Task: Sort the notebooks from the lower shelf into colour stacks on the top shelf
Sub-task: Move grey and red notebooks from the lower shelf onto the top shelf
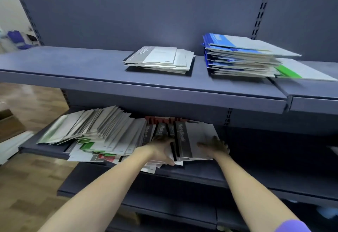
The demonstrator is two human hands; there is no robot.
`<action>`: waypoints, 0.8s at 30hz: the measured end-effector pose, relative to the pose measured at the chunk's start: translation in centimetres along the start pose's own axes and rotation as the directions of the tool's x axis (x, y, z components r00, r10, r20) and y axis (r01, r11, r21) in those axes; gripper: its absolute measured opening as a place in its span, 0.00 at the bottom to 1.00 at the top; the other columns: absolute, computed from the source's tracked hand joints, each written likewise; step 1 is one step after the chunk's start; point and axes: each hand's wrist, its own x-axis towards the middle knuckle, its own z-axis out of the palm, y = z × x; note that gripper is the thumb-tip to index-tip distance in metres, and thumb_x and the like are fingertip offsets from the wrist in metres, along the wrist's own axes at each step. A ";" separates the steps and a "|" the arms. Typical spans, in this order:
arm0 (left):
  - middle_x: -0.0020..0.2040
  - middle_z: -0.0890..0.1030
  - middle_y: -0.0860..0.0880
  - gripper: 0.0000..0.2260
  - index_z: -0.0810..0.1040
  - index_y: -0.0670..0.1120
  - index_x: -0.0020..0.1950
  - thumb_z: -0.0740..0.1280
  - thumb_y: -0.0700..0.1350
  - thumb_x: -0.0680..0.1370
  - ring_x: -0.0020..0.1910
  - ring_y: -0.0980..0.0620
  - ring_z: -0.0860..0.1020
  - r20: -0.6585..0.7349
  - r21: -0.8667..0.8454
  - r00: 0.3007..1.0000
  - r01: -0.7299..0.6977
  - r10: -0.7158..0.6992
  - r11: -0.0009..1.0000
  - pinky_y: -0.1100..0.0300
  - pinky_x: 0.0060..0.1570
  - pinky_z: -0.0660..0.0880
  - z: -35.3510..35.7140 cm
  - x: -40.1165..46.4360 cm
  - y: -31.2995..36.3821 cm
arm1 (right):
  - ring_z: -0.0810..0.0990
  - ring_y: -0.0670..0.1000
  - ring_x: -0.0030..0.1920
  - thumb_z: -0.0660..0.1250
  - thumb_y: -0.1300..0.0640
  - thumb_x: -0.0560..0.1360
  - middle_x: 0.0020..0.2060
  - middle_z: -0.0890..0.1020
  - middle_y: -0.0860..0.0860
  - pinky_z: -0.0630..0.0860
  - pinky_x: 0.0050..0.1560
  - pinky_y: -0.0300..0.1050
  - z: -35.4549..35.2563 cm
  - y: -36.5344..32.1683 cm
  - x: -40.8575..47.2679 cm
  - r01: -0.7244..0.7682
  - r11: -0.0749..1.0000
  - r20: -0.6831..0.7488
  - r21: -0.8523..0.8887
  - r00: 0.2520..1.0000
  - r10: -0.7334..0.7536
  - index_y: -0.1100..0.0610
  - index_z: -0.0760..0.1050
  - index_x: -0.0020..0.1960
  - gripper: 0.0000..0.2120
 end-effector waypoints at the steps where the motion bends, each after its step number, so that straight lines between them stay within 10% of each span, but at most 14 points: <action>1: 0.81 0.54 0.54 0.46 0.51 0.60 0.80 0.75 0.60 0.70 0.79 0.46 0.55 -0.021 0.008 1.000 -0.019 0.019 1.000 0.47 0.74 0.61 0.4 0.5 0.4 | 0.61 0.64 0.74 0.67 0.32 0.72 0.76 0.63 0.60 0.61 0.71 0.57 -0.2 0.2 0.2 0.007 1.000 -0.009 0.001 1.000 -0.007 0.55 0.59 0.77 0.42; 13: 0.82 0.47 0.48 0.37 0.52 0.54 0.81 0.61 0.67 0.77 0.80 0.40 0.47 -0.211 0.075 0.972 0.122 -0.103 0.990 0.46 0.76 0.50 1.6 2.6 1.4 | 0.75 0.63 0.65 0.81 0.37 0.56 0.66 0.75 0.62 0.77 0.62 0.50 -1.0 2.1 2.6 -0.176 0.926 0.019 0.334 0.983 0.180 0.62 0.69 0.72 0.53; 21: 0.79 0.59 0.44 0.30 0.62 0.53 0.77 0.59 0.66 0.78 0.75 0.39 0.59 -0.184 0.152 0.971 0.182 -0.153 0.971 0.42 0.69 0.65 0.6 4.4 0.4 | 0.84 0.55 0.52 0.78 0.30 0.26 0.54 0.85 0.52 0.82 0.53 0.52 3.6 5.6 12.7 -0.112 0.920 0.087 0.375 0.993 0.086 0.57 0.80 0.60 0.65; 24: 0.80 0.57 0.43 0.30 0.59 0.51 0.78 0.55 0.65 0.80 0.78 0.35 0.52 -0.208 0.175 0.956 0.246 -0.208 0.953 0.41 0.74 0.59 0.6 4.9 0.5 | 0.78 0.60 0.63 0.82 0.34 0.34 0.64 0.78 0.57 0.78 0.61 0.54 1.2 3.3 8.3 -0.155 0.914 0.091 0.376 0.987 0.130 0.61 0.69 0.71 0.70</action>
